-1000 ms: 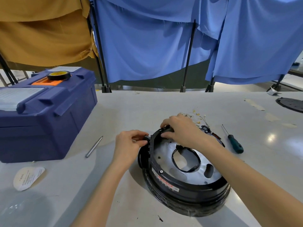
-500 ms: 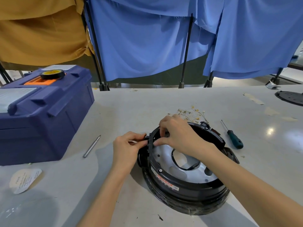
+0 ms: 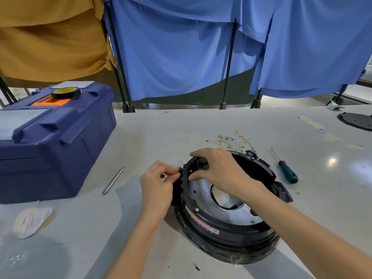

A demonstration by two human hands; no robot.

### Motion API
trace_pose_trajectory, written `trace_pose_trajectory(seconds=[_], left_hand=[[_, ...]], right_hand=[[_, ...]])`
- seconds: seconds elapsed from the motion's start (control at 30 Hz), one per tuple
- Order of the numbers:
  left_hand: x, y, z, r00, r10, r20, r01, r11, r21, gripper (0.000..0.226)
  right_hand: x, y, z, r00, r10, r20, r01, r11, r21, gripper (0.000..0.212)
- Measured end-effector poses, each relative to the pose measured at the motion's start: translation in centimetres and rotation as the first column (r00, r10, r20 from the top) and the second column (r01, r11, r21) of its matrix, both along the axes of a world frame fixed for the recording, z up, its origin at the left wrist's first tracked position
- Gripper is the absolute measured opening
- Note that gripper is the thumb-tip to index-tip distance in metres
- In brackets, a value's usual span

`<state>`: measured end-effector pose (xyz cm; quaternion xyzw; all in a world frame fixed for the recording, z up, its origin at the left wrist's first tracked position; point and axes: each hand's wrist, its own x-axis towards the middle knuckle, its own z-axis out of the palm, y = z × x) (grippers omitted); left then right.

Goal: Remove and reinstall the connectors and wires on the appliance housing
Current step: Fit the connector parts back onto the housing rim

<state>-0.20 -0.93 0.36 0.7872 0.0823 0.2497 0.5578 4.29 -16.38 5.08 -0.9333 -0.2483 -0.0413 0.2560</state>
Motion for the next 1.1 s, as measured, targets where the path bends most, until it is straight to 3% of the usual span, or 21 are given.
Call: trace_pose_trajectory(seconds=[0.1,0.33,0.7,0.87,1.0,1.1], left_hand=[[-0.1,0.1,-0.1,1.000,-0.024,-0.010,0.024,1.000,0.020,0.025],[0.1,0.1,-0.2,0.999,-0.051,-0.020,0.048,0.994,-0.100,0.025],[0.6,-0.4,-0.1,0.997,-0.072,-0.026,0.066,0.980,-0.188,0.050],[0.9,0.0,0.4,0.995,-0.086,-0.048,0.077,0.983,-0.168,0.037],[1.9,-0.8,1.5,0.998,-0.061,-0.035,0.062,0.998,0.031,0.016],[2.9,-1.5,1.8,0.976,-0.198,-0.092,0.196,0.980,-0.035,0.007]], right_hand=[[0.0,-0.1,-0.1,1.000,0.020,-0.013,-0.019,1.000,0.019,0.051],[-0.4,-0.1,-0.4,0.998,0.063,-0.009,-0.063,0.996,-0.061,0.093],[-0.4,0.5,-0.2,0.998,0.054,0.040,-0.048,0.990,-0.132,0.075],[-0.3,-0.1,-0.2,0.998,0.060,-0.008,-0.061,0.998,-0.027,0.088],[0.5,-1.2,0.3,0.996,0.087,-0.020,-0.084,0.988,0.128,0.041],[2.2,-3.9,1.0,0.998,-0.060,0.023,0.053,0.975,0.218,0.023]])
